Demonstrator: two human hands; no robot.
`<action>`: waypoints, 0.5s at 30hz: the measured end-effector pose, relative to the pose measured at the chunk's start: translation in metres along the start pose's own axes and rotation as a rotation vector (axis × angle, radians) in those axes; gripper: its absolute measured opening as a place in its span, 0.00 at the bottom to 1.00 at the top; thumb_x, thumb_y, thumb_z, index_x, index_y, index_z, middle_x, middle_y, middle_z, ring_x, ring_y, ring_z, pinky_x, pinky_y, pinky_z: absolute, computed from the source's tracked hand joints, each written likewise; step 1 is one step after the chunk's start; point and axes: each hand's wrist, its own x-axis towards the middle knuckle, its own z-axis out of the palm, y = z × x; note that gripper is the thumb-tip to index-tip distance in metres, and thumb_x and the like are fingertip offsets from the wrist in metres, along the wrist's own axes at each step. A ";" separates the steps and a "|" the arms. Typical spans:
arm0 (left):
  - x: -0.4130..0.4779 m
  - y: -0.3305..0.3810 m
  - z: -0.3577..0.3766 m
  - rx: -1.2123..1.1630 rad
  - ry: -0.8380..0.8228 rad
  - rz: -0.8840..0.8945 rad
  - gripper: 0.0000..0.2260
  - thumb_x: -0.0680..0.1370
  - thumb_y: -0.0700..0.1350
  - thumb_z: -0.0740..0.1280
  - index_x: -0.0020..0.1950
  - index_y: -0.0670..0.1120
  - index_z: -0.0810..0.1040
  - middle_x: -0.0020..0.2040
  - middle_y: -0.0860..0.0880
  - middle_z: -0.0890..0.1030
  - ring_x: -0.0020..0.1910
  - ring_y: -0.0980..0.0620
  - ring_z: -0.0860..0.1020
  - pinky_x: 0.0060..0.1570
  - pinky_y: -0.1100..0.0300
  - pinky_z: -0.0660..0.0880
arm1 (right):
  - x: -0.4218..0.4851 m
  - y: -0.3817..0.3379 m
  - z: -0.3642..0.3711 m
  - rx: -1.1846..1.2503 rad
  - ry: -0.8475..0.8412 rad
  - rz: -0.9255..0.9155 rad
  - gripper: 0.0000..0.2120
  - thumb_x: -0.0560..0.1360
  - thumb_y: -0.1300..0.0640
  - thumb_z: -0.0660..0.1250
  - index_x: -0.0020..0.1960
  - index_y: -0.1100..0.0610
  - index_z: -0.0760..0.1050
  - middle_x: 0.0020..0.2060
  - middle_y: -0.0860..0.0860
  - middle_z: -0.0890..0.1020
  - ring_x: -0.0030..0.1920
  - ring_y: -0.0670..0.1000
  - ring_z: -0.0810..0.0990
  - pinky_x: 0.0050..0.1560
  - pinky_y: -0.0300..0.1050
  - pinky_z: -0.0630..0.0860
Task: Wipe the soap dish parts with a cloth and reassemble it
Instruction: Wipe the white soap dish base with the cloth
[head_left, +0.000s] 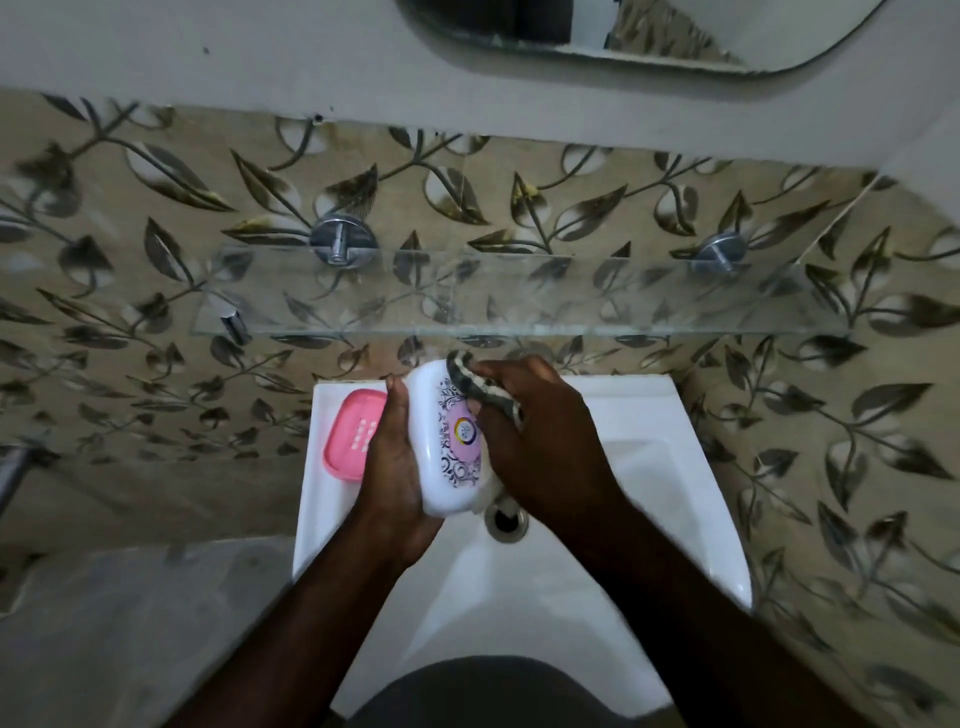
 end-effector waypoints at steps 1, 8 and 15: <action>-0.001 0.005 -0.002 0.012 0.012 0.012 0.30 0.79 0.64 0.51 0.60 0.44 0.80 0.60 0.40 0.81 0.56 0.43 0.81 0.57 0.47 0.77 | -0.009 0.002 0.001 -0.001 -0.009 0.005 0.17 0.74 0.64 0.68 0.62 0.54 0.79 0.53 0.53 0.80 0.55 0.52 0.78 0.56 0.42 0.72; 0.003 0.007 0.005 0.226 0.083 0.024 0.31 0.80 0.62 0.51 0.37 0.43 0.85 0.35 0.44 0.85 0.33 0.50 0.84 0.29 0.62 0.79 | -0.033 -0.016 0.015 0.015 -0.125 -0.186 0.19 0.77 0.57 0.66 0.67 0.52 0.74 0.54 0.49 0.74 0.54 0.43 0.73 0.54 0.27 0.66; 0.000 0.008 0.014 0.790 0.103 0.161 0.24 0.80 0.60 0.50 0.49 0.49 0.82 0.45 0.48 0.83 0.49 0.48 0.80 0.56 0.48 0.75 | 0.004 -0.011 -0.009 0.053 0.004 -0.079 0.19 0.70 0.61 0.66 0.59 0.54 0.81 0.58 0.50 0.82 0.59 0.43 0.77 0.64 0.36 0.70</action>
